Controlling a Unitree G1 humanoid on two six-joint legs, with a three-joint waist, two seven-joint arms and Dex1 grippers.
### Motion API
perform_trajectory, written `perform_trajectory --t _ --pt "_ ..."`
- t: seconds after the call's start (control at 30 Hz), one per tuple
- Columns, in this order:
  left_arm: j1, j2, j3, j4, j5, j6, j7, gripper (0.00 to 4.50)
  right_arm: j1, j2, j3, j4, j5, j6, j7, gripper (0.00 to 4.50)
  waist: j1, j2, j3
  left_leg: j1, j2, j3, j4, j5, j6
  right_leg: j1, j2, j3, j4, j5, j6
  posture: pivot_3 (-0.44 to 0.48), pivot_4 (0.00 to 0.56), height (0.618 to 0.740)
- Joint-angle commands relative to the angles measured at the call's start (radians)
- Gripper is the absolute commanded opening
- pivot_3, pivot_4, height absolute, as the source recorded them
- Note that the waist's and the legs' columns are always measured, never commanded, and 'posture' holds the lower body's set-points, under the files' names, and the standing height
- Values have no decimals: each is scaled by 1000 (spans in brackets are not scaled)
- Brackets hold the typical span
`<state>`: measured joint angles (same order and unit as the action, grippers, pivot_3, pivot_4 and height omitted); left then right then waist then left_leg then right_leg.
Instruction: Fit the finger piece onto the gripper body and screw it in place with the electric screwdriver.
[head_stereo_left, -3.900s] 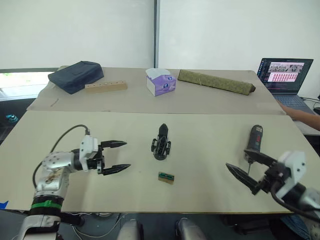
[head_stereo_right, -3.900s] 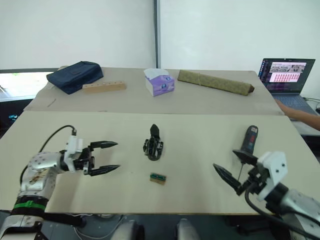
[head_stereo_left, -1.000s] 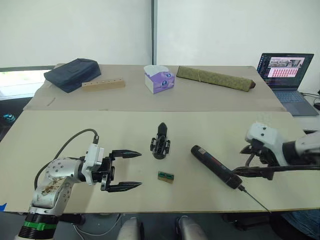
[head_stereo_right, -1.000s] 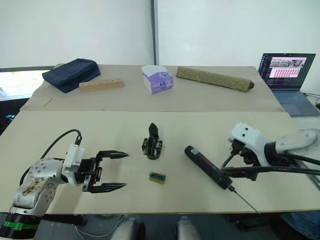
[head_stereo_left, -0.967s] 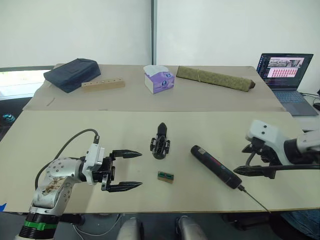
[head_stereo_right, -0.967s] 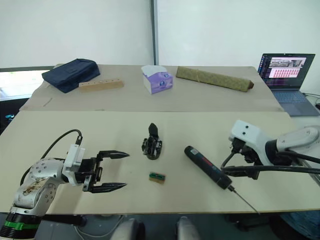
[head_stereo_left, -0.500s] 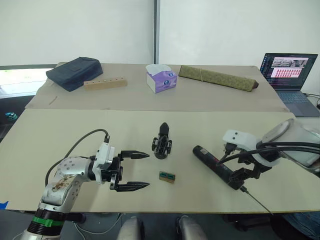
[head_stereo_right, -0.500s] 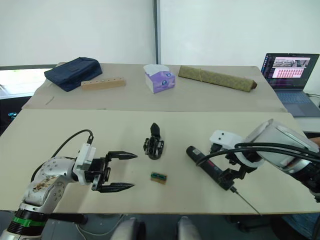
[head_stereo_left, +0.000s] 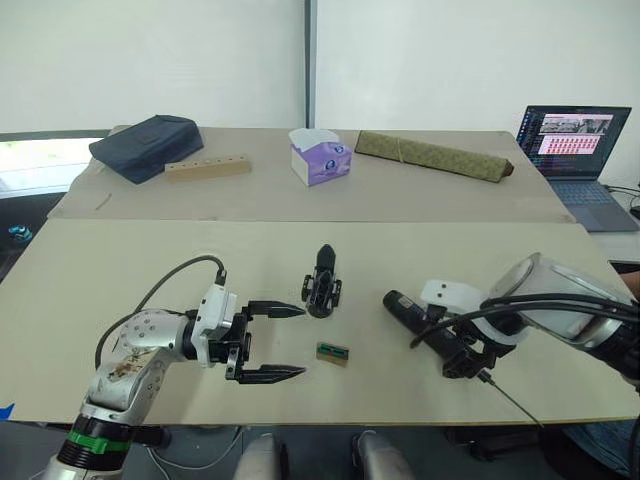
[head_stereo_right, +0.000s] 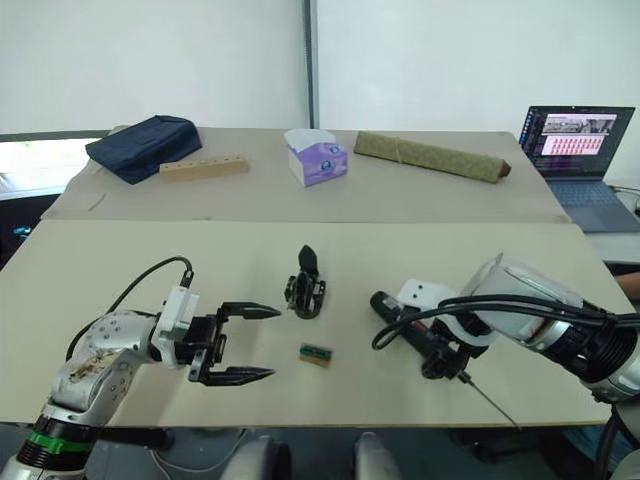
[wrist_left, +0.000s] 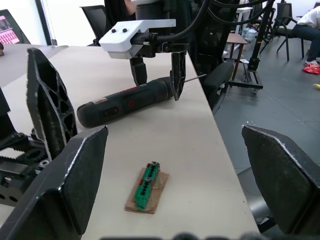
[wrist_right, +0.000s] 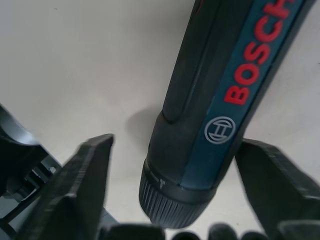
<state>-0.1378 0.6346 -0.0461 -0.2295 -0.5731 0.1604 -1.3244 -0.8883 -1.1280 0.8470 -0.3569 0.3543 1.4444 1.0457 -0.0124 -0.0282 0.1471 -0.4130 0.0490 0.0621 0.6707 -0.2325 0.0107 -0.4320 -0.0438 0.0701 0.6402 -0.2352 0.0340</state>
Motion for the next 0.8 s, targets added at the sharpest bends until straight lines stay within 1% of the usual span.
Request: perform_trajectory --t 0.03,0.07,0.1,0.2,0.27,0.3,0.4,0.47,0.5,0.57,0.63,0.7,0.73,0.8 --pt "15 15 14 -55 -15 10 8 4500 1 -20 9 5 -23 -25 8 2599 0 0 0 0 0 0 1 0 0 -1 0 0 1 0 0 0 150 740" --pt "19 17 16 -58 -17 12 9 4500 3 -25 12 6 -26 -31 14 2322 -1 0 0 0 0 0 1 0 0 -1 0 0 1 0 0 0 150 740" --pt "23 19 17 -60 -18 13 9 4500 6 -28 14 10 -31 -37 18 1954 -1 0 0 0 0 0 1 0 0 -1 0 0 1 0 0 0 150 740" --pt "25 21 20 -62 -19 19 9 4500 18 -29 5 24 -43 -48 16 1900 0 0 0 0 0 0 1 0 0 -1 0 0 1 0 0 0 150 740" --pt "25 21 23 -65 -24 24 10 4500 34 -39 -27 19 -43 -67 16 1900 0 0 0 0 0 0 1 0 0 -1 0 0 1 -1 0 0 150 740" --pt "26 22 25 -67 -29 26 7 4500 44 -52 -56 12 -37 -82 21 1900 1 0 0 -1 0 0 2 0 0 0 0 0 1 -1 0 0 150 740" --pt "33 26 32 -70 -42 31 -3 4500 68 -106 -198 -9 13 -107 53 1900 2 0 0 -2 0 0 3 0 0 -1 0 0 1 -1 0 0 150 740" --pt "41 32 40 -65 -47 30 -13 4500 106 -126 -340 -13 76 -110 71 1900 1 0 0 -4 0 0 4 0 0 -3 0 0 2 -1 0 0 150 740" --pt "43 34 43 -59 -49 27 -18 4500 140 -126 -443 -12 123 -111 78 1900 1 0 0 -5 0 0 4 0 0 -4 0 0 3 -1 0 0 150 740" --pt "52 38 52 -43 -47 20 -29 4500 245 -68 -715 -24 221 -164 82 1900 -1 0 0 -5 0 0 4 0 0 -5 0 0 3 -1 0 0 150 740" --pt "60 44 62 -26 -43 13 -40 4500 363 -12 -964 -70 308 -166 94 1900 -2 0 0 -5 1 -1 4 0 0 -4 2 -1 3 -1 0 0 150 740" --pt "66 51 72 -9 -42 13 -50 4500 452 42 -1131 -124 377 -135 79 1900 1 0 0 -4 0 -2 4 0 0 -3 3 0 5 -1 1 0 150 740" --pt "69 55 77 -2 -43 13 -55 4500 481 66 -1185 -146 406 -124 63 1900 3 -1 0 -4 0 -3 4 0 0 -3 3 -1 5 -1 1 0 150 740" --pt "73 65 80 28 -25 1 -67 4500 523 193 -1331 -201 526 -157 26 1900 5 -1 1 -4 0 -3 5 0 0 -3 3 -1 5 -1 1 0 150 740"
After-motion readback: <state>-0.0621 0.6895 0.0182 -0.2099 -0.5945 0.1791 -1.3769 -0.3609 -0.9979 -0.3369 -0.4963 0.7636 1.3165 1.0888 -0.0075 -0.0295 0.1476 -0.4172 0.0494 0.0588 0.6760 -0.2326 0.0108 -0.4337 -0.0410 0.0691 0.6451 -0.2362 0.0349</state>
